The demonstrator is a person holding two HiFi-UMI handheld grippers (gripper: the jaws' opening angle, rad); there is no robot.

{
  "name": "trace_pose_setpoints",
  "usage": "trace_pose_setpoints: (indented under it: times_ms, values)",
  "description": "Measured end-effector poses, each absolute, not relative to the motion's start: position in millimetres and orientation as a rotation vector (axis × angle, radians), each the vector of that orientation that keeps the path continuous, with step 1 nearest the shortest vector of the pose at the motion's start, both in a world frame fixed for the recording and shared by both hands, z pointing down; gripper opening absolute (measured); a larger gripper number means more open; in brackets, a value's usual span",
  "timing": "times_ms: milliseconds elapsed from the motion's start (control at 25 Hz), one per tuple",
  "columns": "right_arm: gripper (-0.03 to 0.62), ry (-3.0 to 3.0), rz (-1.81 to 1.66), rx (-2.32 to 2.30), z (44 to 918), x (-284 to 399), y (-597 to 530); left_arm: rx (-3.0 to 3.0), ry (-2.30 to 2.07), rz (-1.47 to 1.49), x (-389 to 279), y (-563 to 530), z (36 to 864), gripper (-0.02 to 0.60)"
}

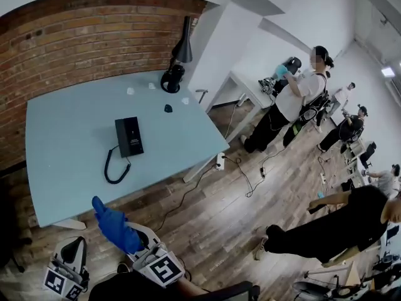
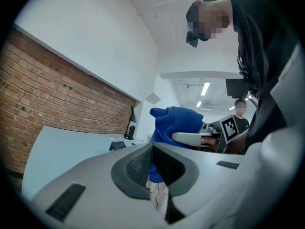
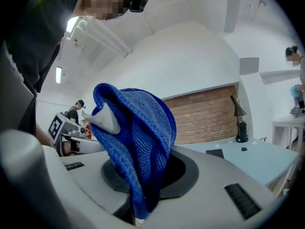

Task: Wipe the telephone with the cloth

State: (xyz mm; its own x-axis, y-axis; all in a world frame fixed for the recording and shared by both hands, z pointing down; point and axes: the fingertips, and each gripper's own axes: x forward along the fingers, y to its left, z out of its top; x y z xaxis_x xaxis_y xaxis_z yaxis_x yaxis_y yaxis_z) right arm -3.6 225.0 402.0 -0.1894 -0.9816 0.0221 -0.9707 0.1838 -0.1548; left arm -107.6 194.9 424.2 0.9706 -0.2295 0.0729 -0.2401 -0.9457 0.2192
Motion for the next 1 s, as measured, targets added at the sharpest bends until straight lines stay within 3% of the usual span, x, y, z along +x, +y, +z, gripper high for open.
trace_pose_setpoints:
  times_ms: [520, 1000]
  values:
    - [0.095, 2.444, -0.441, -1.763, 419.4, 114.4, 159.4, 2.822, -0.516, 0.126, 23.2, 152.1, 409.1, 0.012]
    - [0.096, 2.157, -0.685, -1.851, 452.5, 194.5, 83.4, 2.797, -0.435, 0.114, 31.8, 109.4, 409.1, 0.012]
